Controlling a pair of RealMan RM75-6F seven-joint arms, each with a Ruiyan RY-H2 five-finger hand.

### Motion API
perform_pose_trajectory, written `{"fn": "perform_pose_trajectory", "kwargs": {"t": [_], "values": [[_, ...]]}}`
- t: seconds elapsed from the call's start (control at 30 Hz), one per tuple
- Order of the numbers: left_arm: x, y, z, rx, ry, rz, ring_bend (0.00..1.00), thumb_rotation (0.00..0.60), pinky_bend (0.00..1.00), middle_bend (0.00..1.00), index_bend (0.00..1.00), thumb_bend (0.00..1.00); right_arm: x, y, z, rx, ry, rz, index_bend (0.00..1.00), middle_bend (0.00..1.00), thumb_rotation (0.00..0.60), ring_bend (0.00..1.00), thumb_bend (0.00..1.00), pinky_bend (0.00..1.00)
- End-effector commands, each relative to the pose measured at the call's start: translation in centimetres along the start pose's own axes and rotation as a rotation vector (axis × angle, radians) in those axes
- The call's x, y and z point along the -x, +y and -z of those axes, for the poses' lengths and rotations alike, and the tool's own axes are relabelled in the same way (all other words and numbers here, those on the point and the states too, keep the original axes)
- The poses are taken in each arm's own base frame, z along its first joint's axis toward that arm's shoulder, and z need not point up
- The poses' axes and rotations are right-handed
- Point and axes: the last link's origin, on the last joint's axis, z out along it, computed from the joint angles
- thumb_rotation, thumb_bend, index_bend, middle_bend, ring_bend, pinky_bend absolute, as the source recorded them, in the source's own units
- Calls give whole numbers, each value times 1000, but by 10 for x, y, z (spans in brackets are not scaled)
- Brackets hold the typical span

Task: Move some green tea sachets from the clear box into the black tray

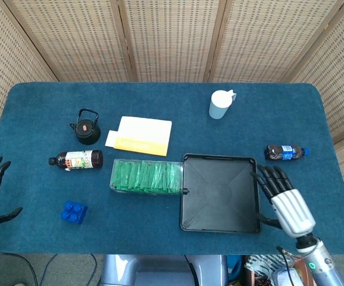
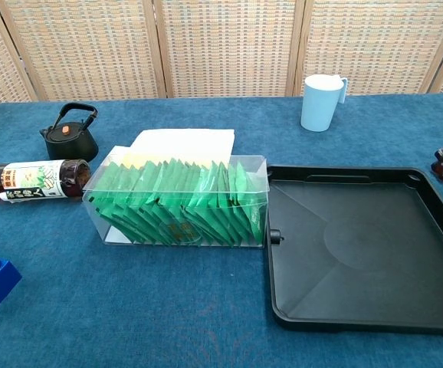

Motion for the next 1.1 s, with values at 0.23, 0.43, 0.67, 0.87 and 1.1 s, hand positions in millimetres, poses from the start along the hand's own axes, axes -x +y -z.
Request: {"fn": "perform_pose_trajectory", "kwargs": {"t": [0.23,0.43,0.67,0.87,1.1], "values": [[-2,-6,-5,-37,14,-1,0,600,0,0,0,54,10,-79,-121,-279,-163,-149,82,28,600,0,45,5],[-2,-8,-8,-48,8,1,0,600,0,0,0,54,47,-128,-173,-318,-287,-178,98,74,600,0,179,7],[1,-10,-11,-59,-9,0,0,600,0,0,0,54,84,-160,-205,-308,-327,-160,137,94,600,0,286,12],[4,-12,-15,-69,-25,3,0,600,0,0,0,55,100,-174,-220,-268,-317,-144,186,125,600,0,362,38],[6,-13,-19,-74,-40,11,0,600,0,0,0,55,105,-172,-227,-223,-322,-153,219,140,600,0,411,42]]}}
